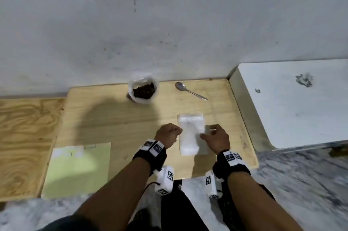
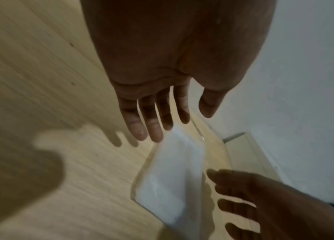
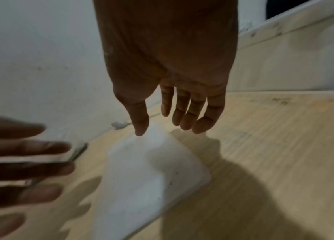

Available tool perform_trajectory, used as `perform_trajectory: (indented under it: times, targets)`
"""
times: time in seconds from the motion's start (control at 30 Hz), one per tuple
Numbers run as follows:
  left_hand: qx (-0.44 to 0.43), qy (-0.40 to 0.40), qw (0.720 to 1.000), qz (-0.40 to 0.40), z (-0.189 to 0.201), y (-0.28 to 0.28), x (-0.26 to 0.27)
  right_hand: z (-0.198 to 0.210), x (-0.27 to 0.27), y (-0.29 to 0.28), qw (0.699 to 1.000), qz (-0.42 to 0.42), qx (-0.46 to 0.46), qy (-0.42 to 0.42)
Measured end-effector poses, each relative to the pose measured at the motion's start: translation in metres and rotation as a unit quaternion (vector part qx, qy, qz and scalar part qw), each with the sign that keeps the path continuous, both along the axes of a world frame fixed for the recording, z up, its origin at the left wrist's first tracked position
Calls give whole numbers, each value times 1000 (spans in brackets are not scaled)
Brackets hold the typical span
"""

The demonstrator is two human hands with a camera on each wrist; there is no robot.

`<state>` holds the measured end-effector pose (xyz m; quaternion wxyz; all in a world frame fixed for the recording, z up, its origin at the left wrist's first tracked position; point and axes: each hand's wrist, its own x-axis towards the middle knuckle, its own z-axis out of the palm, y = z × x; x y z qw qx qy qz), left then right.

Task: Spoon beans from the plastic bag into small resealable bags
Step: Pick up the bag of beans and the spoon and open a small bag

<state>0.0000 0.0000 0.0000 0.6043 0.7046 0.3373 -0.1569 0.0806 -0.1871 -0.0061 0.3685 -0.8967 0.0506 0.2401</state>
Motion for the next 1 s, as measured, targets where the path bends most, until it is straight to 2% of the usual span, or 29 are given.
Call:
perform_trajectory:
  times: [0.07, 0.23, 0.43, 0.6, 0.7, 0.8, 0.9, 1.0]
  targets:
    - [54, 15, 998, -3, -15, -15, 23, -13, 13, 0, 1000, 5, -20, 18]
    - [74, 67, 995, -6, -33, -36, 41, -31, 16, -2, 999, -2, 15, 50]
    - [39, 75, 996, 28, -48, -36, 35, -38, 17, -8, 995, -54, 77, 36]
    - [9, 73, 996, 55, -46, -32, 34, -41, 22, -16, 992, -50, 109, 27]
    - [20, 55, 997, 54, -43, -29, 34, -37, 25, -19, 988, -33, 147, 22]
    - [71, -1, 996, 62, -32, -24, 37, -21, 30, -18, 969, -39, 234, 70]
    - [40, -81, 989, 114, -9, -15, 42, 0, 36, -14, 950, -14, 285, 123]
    - [9, -148, 978, 148, 18, 2, 48, 21, 41, 1, 946, 65, 270, 168]
